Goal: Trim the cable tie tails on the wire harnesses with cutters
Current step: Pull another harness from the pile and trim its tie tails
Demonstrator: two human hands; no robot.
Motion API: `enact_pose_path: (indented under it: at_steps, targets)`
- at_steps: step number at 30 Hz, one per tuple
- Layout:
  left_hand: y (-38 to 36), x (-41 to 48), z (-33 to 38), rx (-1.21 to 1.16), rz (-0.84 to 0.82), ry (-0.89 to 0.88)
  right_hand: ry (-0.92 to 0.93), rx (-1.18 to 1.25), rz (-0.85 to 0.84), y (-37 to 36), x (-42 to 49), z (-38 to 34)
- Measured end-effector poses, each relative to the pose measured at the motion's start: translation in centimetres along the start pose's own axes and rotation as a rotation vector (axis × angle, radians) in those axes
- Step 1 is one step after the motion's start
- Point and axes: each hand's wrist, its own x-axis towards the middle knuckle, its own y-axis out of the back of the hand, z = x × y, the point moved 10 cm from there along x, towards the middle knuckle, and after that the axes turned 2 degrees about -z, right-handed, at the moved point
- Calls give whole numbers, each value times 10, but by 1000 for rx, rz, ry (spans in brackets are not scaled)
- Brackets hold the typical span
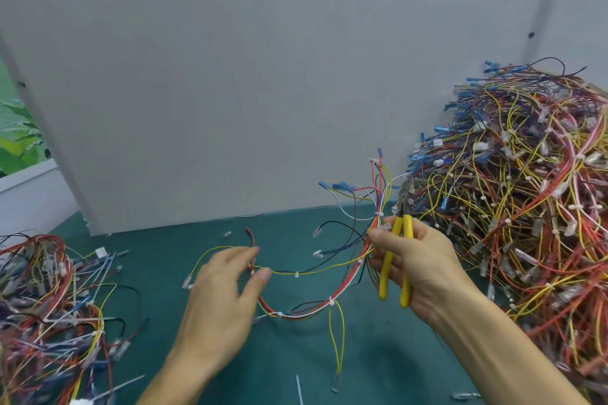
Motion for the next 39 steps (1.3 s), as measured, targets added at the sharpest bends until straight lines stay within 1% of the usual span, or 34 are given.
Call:
enact_pose_path:
  at_steps: [1,3,5,10,15,20,22,25,26,28,29,30,32,35,37,39]
  targets:
    - [-4,-3,15,-18,-26,-94,18,-11,-4,-1,-1,-3]
    - [-20,-12,38,-13,-122,-217,52,-33,-20,-4,-4,-8]
    - [-35,-20,47,1,-179,-271,81,-59,-41,-9,-7,-13]
    - [-45,-24,48,32,-195,-266,112,-76,-138,-27,-18,-20]
    - [-43,-25,44,-30,-188,-219,122,-109,-192,-37,-26,-20]
    - [-50,-27,50,12,-243,-294,121,-154,-213,-43,-30,-17]
    - [-47,-25,48,-60,-209,-271,143,-190,-247,-49,-34,-17]
    - [-39,-21,39,-250,-150,-179,239,-343,-283,-60,-41,-20]
    - [-38,-19,34,-314,-137,-137,300,-421,-248,-60,-43,-24]
    - [-37,-16,24,-441,-116,-48,462,-622,-100,-54,-50,-37]
    - [-37,-14,19,-490,-99,-14,523,-704,-36,-53,-55,-42]
    - [-36,-13,17,-513,-78,-1,549,-762,-7,-55,-59,-44]
    - [-32,-13,17,-511,-28,-9,514,-888,-42,-66,-63,-29]
    - [-32,-17,19,-520,24,-34,369,-1084,-109,-75,-61,6]
    - [-33,-21,25,-462,62,-95,304,-1086,-96,-70,-58,17]
    - [-28,-26,37,-376,132,-219,281,-1036,-66,-65,-55,17]
